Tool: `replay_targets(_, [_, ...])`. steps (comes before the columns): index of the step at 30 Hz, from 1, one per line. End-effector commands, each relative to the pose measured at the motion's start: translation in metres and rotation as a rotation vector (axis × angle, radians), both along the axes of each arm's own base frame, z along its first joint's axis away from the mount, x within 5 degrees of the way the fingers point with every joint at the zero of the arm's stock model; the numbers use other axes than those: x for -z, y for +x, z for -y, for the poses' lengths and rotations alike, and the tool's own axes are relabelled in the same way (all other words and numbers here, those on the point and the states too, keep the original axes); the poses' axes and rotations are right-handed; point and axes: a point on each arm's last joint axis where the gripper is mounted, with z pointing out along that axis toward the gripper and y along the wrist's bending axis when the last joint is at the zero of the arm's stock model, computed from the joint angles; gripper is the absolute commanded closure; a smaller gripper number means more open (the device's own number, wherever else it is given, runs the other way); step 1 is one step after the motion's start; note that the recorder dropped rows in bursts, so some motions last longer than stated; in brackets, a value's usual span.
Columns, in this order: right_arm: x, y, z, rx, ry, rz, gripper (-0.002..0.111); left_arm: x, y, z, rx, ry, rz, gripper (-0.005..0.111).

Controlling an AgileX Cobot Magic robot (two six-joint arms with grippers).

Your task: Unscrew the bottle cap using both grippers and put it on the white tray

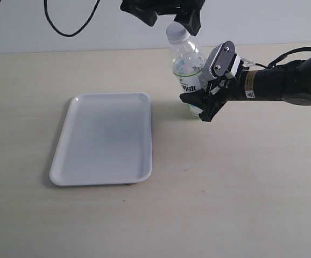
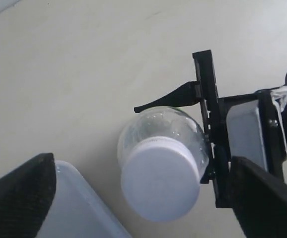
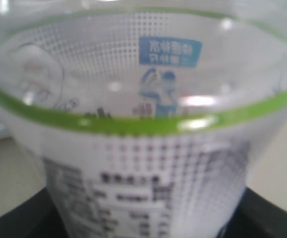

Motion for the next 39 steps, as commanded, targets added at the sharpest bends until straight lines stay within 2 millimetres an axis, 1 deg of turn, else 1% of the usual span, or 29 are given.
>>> replay_targets(1, [0.009,-0.002,0.004,0.018,-0.075,-0.04,0.108,-0.005,0.0,0.0,0.103,0.031,0.079,0.017])
replay_targets(6, [0.009,-0.002,0.004,0.02,-0.073,-0.04,0.108,-0.005,-0.001,0.001,0.164,0.041,0.104,0.017])
replay_targets(12, [0.009,-0.002,0.004,0.02,-0.073,-0.04,0.108,-0.007,-0.004,0.005,0.215,0.005,0.105,0.019])
replay_targets(13, [0.009,-0.002,0.004,0.02,-0.073,-0.04,0.108,-0.007,-0.004,0.006,0.215,-0.003,0.103,0.02])
replay_targets(15, [0.009,-0.002,0.004,0.02,-0.073,-0.04,0.108,-0.007,-0.004,0.006,0.217,-0.005,0.105,0.027])
replay_targets(18, [0.009,-0.002,0.004,0.021,-0.072,-0.042,0.108,-0.007,-0.004,0.006,0.217,-0.005,0.105,0.04])
replay_targets(20, [0.009,-0.002,0.004,0.027,-0.064,-0.049,0.108,-0.007,-0.003,0.006,0.216,-0.006,0.114,0.044])
replay_targets(24, [0.009,-0.002,0.004,0.028,-0.064,-0.05,0.108,-0.006,-0.002,0.007,0.215,-0.006,0.114,0.04])
replay_targets(28, [0.009,-0.002,0.004,0.026,-0.062,-0.049,0.108,0.001,0.0,0.008,0.215,0.001,0.102,0.036])
replay_targets(33, [0.009,-0.002,0.004,0.026,-0.061,-0.048,0.108,0.009,0.002,0.01,0.212,0.008,0.086,0.036])
replay_targets(39, [0.009,-0.001,0.004,0.027,-0.06,-0.048,0.108,0.008,0.002,0.01,0.212,0.007,0.088,0.036])
